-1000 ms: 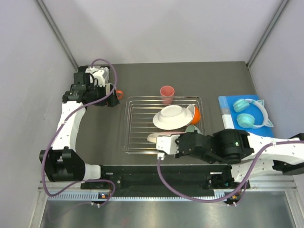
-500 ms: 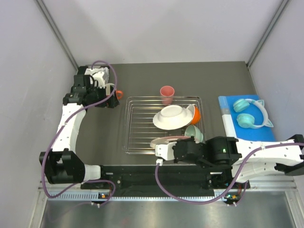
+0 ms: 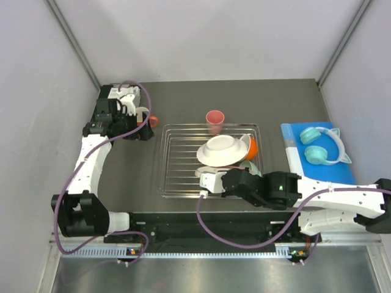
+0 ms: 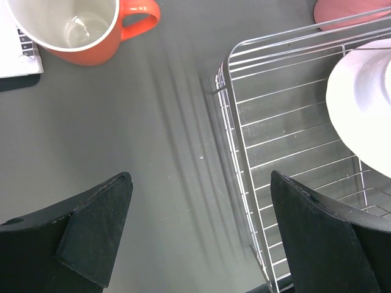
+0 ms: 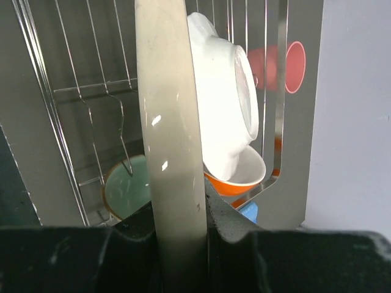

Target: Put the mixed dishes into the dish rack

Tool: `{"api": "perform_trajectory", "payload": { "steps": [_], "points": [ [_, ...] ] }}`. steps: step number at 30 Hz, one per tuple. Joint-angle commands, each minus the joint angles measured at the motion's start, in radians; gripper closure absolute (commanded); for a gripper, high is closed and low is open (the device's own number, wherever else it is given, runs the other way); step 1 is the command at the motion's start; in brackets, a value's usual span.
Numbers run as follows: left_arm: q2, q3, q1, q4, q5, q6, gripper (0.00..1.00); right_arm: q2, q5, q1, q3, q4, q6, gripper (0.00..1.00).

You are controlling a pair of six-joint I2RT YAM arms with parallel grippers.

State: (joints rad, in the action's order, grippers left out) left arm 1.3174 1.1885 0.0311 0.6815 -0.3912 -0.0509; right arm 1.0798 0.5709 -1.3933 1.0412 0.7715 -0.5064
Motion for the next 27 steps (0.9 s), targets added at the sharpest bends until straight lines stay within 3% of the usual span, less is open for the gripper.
{"api": "perform_trajectory", "payload": {
  "steps": [1,27],
  "points": [
    [-0.023,-0.007,-0.003,-0.057,-0.003,0.014,0.01,-0.047,0.014,0.04,0.003,-0.169,-0.034,1.0],
    [-0.004,-0.009,-0.002,-0.057,0.023,0.006,0.01,-0.06,-0.163,0.207,-0.217,-0.267,0.002,1.0]
  ]
}}
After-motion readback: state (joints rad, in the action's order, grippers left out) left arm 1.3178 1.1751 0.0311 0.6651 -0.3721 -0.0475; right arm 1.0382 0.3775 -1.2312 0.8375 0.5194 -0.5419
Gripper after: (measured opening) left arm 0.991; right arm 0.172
